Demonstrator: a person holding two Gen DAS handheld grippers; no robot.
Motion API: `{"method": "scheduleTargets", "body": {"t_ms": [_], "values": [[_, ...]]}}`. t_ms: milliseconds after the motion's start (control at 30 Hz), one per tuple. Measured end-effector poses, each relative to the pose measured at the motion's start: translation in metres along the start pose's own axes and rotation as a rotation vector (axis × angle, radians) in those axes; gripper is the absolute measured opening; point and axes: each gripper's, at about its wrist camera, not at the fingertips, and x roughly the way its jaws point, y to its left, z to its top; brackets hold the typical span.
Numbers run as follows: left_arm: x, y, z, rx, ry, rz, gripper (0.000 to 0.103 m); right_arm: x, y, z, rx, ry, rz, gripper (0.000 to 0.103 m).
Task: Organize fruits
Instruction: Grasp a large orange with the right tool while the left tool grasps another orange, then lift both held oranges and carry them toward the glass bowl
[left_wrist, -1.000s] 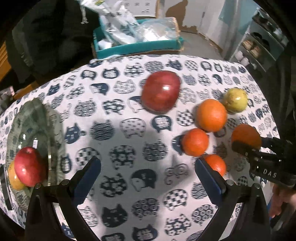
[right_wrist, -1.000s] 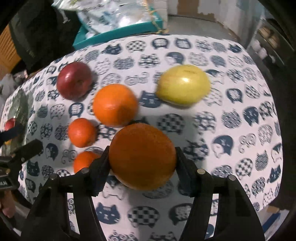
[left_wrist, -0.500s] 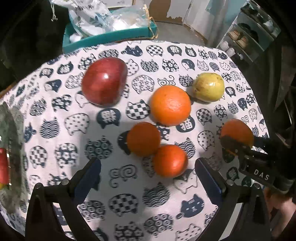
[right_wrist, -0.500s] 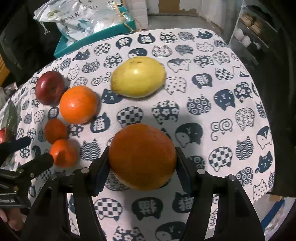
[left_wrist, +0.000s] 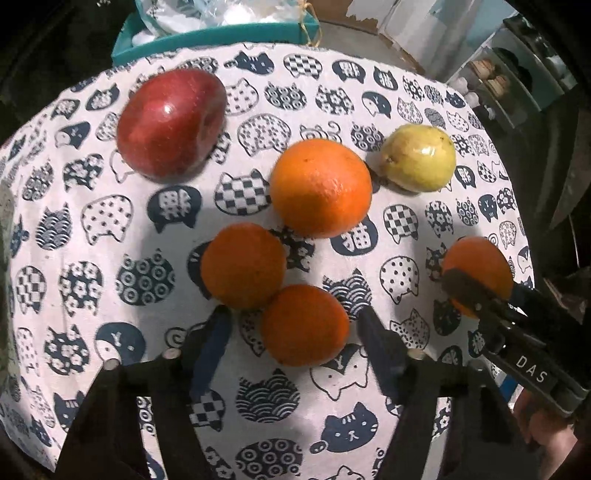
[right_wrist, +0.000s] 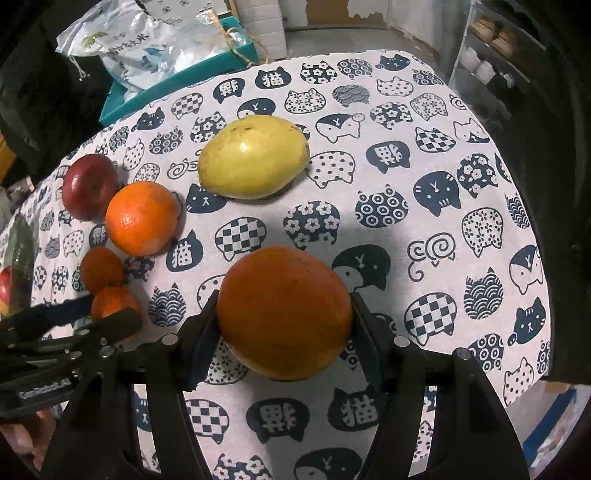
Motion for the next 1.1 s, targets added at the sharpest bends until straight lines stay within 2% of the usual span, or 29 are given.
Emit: {"method": "scheduleTargets", "body": {"t_ms": [33, 100, 133, 533, 900, 1100], "values": [[0.002, -0.001, -0.001, 0.002, 0.001, -0.004, 0.057, 0.0, 0.0, 0.0, -0.001, -0.001, 0.001, 0.065], [0.004, -0.001, -0.002, 0.006, 0.008, -0.027, 0.048, 0.001, 0.001, 0.0, -0.002, 0.001, 0.002, 0.065], [0.004, -0.001, -0.002, 0.003, 0.006, -0.037, 0.047, 0.001, 0.001, -0.001, -0.003, 0.001, 0.001, 0.065], [-0.032, 0.003, -0.005, 0.087, -0.115, 0.046, 0.046, -0.017, 0.018, 0.005, -0.058, -0.057, -0.027, 0.065], [-0.09, 0.015, -0.009, 0.118, -0.265, 0.118, 0.045, -0.062, 0.056, 0.012, -0.149, -0.158, -0.025, 0.065], [-0.119, 0.023, -0.011, 0.108, -0.32, 0.114, 0.045, -0.091, 0.076, 0.015, -0.188, -0.215, -0.013, 0.065]]}}
